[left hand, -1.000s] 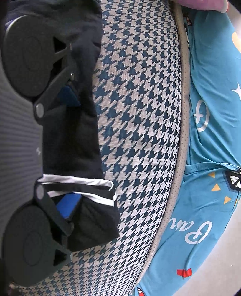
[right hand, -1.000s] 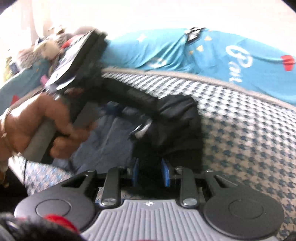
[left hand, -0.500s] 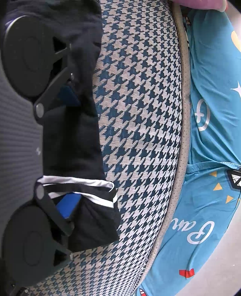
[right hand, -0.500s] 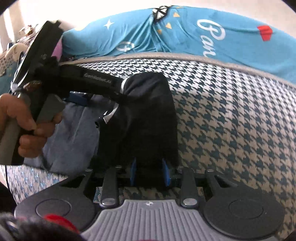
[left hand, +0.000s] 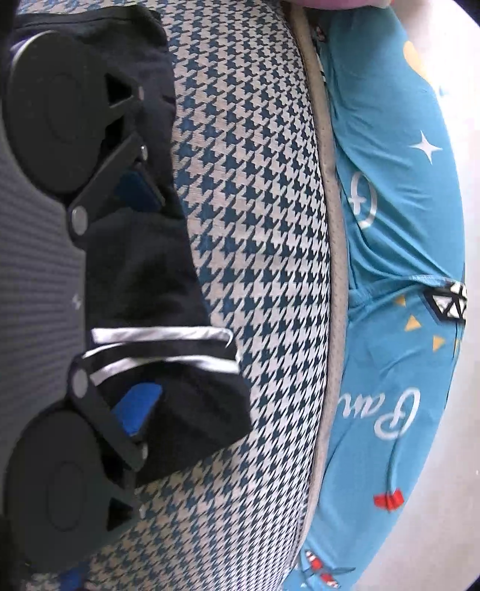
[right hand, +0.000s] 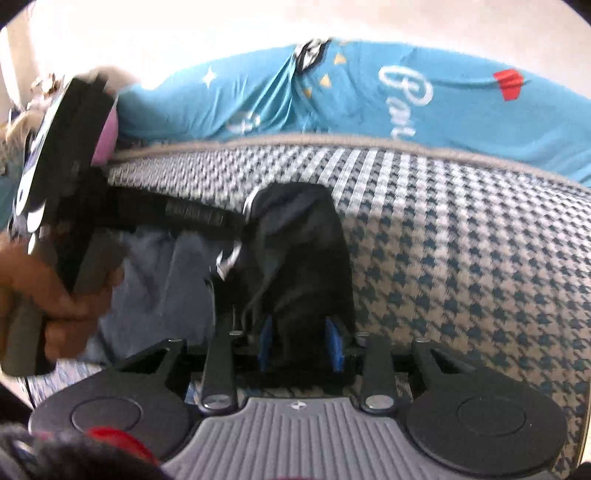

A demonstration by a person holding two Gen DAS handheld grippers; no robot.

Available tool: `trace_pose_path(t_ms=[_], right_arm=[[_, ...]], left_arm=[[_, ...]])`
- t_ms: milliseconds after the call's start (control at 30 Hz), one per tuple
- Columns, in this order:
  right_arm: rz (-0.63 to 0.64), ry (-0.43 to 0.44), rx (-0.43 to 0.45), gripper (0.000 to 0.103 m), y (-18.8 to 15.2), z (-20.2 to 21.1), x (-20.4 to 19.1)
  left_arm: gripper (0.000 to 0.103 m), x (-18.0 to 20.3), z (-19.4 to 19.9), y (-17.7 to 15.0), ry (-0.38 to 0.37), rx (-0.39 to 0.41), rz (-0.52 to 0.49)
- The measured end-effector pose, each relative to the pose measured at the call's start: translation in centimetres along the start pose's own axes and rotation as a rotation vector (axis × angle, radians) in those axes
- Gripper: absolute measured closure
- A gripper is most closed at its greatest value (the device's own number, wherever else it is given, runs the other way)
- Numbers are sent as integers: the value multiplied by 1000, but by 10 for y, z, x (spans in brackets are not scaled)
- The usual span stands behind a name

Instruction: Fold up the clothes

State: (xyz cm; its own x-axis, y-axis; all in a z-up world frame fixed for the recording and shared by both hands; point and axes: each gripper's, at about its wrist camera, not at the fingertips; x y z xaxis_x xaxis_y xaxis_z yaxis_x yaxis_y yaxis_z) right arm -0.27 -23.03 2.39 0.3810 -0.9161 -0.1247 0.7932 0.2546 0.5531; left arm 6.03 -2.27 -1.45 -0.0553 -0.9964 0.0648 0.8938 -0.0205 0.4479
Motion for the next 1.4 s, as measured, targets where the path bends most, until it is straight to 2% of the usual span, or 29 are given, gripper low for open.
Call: trace_pose_path(t_ms=[167,367,533,700,967,1100,1233,1400], right_arm=[[-119,3,2,71,0,5,0],[-115,2,-5,71,6,-5,-9],[-121,-1,-24,71,9,-14,-5],[-144,-3,-82,70,7,-29,1],[-115,-28,-74,68,7,-32,-4],[-84,-38,-25,68,7,-22,-9],[-44,-2,17,68,9,-14,-23],[11,32,5,68,9,-20,-46]], left_arm=[[0,1,2,-9,1,-25,-35],[0,-3,-3,-14,7,-53,-60],[0,-10,-10,-12,-15,-81,-42],[0,-14,-15,-12,-20,-98,-41],[0,-21,-11,-8,-31,-99,-18],[0,-35,9,-1,9,-48,-17],[0,-56,25,-2,-3,-52,44],[0,-64,35,-21,28,-70,72]])
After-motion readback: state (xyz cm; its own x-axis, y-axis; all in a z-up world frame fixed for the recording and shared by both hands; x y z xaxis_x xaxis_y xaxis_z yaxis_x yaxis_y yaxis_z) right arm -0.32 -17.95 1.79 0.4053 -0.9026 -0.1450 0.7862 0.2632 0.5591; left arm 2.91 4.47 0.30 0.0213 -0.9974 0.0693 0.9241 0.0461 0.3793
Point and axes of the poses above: each gripper's, at about its wrist camera, not at the fingertips, and z roughly against the way its jaws point, x to its right, y to its top, and after that the axes turned 11 degrees about -x, right-handed
